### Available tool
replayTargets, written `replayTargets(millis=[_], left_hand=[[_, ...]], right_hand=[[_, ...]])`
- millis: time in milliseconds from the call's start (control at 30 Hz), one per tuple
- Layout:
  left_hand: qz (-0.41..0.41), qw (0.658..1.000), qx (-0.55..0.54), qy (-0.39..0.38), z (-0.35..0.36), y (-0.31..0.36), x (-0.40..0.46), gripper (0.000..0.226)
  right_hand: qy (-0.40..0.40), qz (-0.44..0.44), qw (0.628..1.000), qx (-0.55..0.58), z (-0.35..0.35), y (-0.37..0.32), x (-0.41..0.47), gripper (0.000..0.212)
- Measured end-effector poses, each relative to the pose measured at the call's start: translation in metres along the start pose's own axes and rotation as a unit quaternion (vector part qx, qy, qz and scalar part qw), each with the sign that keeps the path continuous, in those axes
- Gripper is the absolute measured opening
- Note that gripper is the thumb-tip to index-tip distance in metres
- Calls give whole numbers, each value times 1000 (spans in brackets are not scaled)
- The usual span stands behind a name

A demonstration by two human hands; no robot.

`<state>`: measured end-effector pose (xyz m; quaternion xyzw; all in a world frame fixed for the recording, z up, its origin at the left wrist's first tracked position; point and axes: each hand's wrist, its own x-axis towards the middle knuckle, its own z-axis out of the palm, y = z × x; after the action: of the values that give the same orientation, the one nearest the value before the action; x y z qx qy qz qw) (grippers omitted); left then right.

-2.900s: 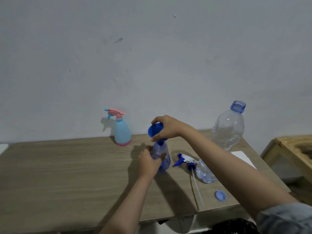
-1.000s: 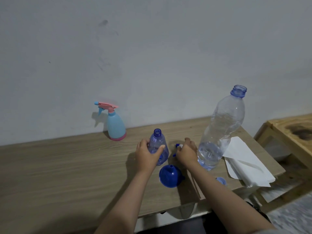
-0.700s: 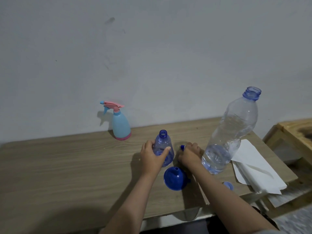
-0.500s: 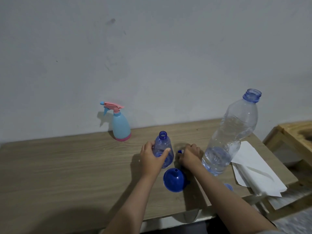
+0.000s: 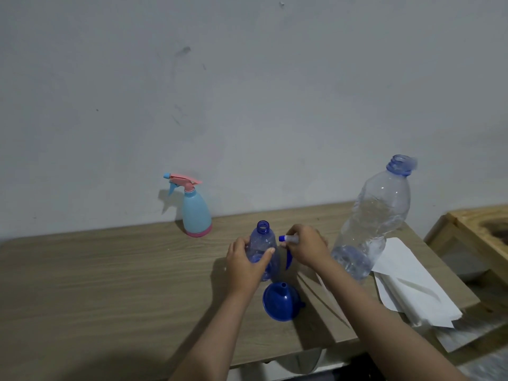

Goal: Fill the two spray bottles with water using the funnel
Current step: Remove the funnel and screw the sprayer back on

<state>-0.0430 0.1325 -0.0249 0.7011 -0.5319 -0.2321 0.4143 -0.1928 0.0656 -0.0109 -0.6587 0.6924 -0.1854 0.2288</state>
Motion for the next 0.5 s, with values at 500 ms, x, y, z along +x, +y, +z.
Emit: replayTargets(millis=[500], left_hand=[[-22, 999, -12, -37, -3, 2, 1, 52]], right_hand=[[198, -234, 911, 276, -166, -109, -60, 8]])
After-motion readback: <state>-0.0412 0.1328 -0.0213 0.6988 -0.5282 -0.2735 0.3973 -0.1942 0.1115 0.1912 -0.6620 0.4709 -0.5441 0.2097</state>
